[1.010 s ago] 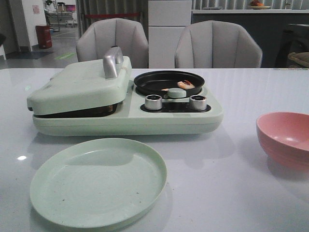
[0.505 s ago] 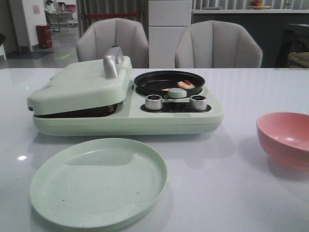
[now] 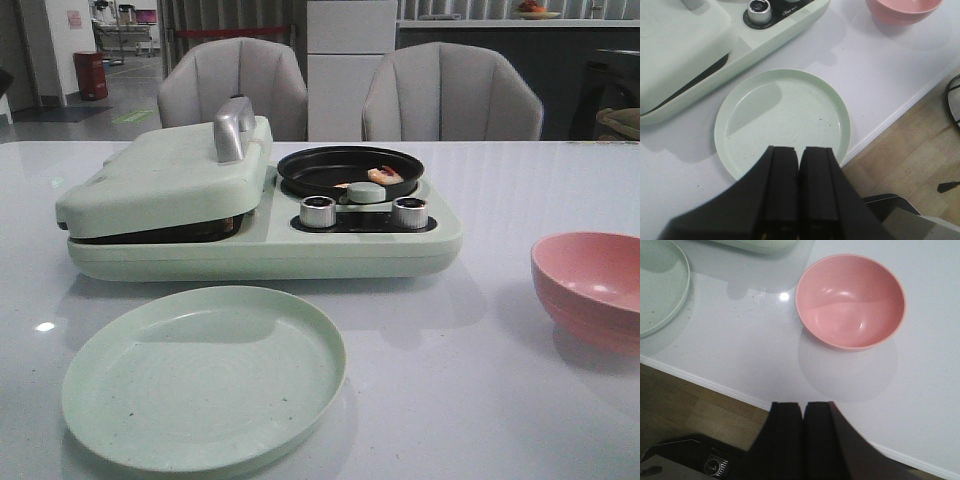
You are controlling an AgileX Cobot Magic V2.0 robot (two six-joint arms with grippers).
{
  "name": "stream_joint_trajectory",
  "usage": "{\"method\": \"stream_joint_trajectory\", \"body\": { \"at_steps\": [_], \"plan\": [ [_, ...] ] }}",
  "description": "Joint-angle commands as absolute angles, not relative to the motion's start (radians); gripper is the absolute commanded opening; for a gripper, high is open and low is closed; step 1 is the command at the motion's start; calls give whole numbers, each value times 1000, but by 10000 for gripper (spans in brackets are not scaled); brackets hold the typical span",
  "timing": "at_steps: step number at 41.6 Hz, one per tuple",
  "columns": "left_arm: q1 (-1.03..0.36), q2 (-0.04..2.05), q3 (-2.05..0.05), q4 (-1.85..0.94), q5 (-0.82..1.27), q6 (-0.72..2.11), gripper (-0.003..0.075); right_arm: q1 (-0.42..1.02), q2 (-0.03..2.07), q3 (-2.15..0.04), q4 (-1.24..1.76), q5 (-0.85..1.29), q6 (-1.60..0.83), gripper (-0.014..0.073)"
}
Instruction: Make breakfast with bread and shrimp
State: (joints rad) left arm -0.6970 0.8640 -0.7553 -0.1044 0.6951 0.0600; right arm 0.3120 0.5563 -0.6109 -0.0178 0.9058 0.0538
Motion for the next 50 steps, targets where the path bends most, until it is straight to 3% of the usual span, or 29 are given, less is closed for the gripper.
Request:
{"method": "stream_joint_trajectory", "body": {
  "at_steps": [1,12,20,27,40,50],
  "plan": [
    [-710,831,-786,-124,633,51,101,306,556,-633,-28,844,55,34],
    [-494,560,-706,-67,533,51,101,306,556,-633,-28,846,55,34],
    [-252,298,-475,-23,355,51,101,306,556,-633,-28,846,55,34],
    [-122,96,-257,-47,255,51,101,306,556,-633,-28,846,55,34],
    [-96,-23,20,-99,-21,51,101,306,556,-633,-28,848,55,34],
    [-129,-23,32,-95,-54,51,101,306,556,-633,-28,848,55,34]
  ]
}}
